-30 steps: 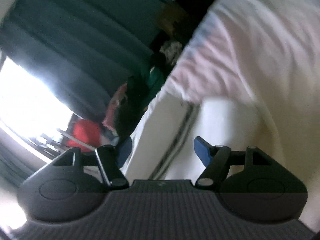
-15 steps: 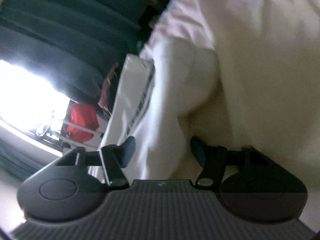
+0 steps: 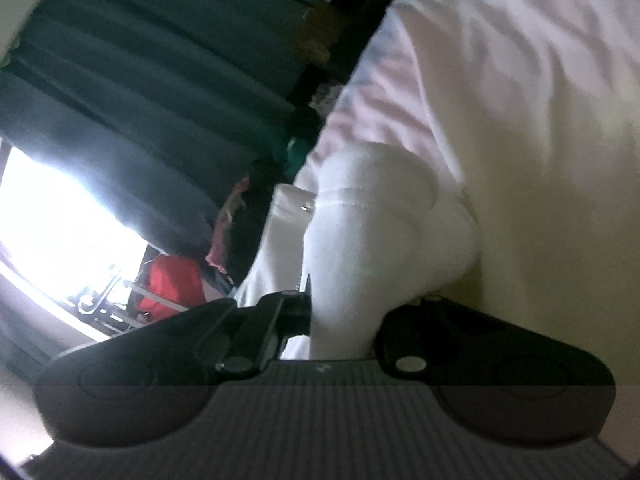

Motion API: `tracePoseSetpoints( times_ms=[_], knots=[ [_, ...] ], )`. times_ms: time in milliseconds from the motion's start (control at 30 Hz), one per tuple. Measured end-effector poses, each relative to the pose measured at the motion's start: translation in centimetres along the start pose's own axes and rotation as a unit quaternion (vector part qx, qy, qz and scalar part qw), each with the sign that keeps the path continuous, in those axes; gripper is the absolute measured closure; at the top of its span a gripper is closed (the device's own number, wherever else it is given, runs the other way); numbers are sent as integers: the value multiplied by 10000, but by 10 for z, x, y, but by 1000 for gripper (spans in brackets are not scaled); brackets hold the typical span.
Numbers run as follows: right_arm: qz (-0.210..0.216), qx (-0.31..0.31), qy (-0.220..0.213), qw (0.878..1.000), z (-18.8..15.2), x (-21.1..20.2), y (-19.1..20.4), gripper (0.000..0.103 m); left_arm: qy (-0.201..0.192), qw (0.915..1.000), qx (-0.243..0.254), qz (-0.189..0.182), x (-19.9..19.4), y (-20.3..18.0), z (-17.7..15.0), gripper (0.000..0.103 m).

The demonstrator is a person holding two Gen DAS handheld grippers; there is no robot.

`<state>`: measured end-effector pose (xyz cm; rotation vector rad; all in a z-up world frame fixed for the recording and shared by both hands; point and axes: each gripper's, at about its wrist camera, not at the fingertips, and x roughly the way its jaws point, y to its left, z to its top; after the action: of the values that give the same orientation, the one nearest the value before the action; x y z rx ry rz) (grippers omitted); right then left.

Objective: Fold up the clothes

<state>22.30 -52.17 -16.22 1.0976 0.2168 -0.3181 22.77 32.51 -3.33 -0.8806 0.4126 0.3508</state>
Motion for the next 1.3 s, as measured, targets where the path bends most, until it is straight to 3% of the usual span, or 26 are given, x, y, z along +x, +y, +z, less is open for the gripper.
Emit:
tracePoseSetpoints(
  times_ms=[200, 333, 467, 633, 700, 767, 833, 867, 967, 1100, 1300],
  knots=[
    [-49, 90, 195, 9998, 3, -48, -4, 92, 68, 9995, 313, -54, -67, 14, 8, 88],
    [-174, 386, 339, 9985, 6, -86, -20, 92, 264, 9976, 612, 205, -101, 35, -3, 87],
    [-227, 688, 546, 9959, 0, -105, -47, 92, 436, 9945, 749, 590, -108, 57, -22, 86],
    [-290, 1025, 740, 9916, -9, -99, -65, 90, 470, 9867, 1231, 952, -104, 63, -41, 80],
    [-360, 1093, 816, 9900, -10, -95, -70, 88, 559, 9827, 1417, 1054, -105, 60, -46, 70],
    [-413, 1109, 933, 9886, -12, -91, -77, 83, 705, 9753, 1719, 1198, -109, 55, -52, 46],
    [-419, 1083, 1060, 9876, -11, -91, -86, 71, 860, 9627, 2127, 1436, -114, 48, -59, 27],
    [-373, 1025, 1080, 9881, -11, -89, -88, 70, 820, 9576, 2292, 1540, -121, 44, -63, 22],
    [-315, 700, 1033, 9917, -11, -89, -89, 71, 679, 9416, 2764, 1800, -141, 34, -75, 21],
    [-474, -51, 756, 9960, -11, -86, -72, 91, 330, 9306, 3239, 1675, -174, 15, -95, 18],
    [-753, -775, 336, 9936, -17, -93, -44, 93, 80, 9326, 3491, 914, -185, -33, -139, 18]
  ],
)
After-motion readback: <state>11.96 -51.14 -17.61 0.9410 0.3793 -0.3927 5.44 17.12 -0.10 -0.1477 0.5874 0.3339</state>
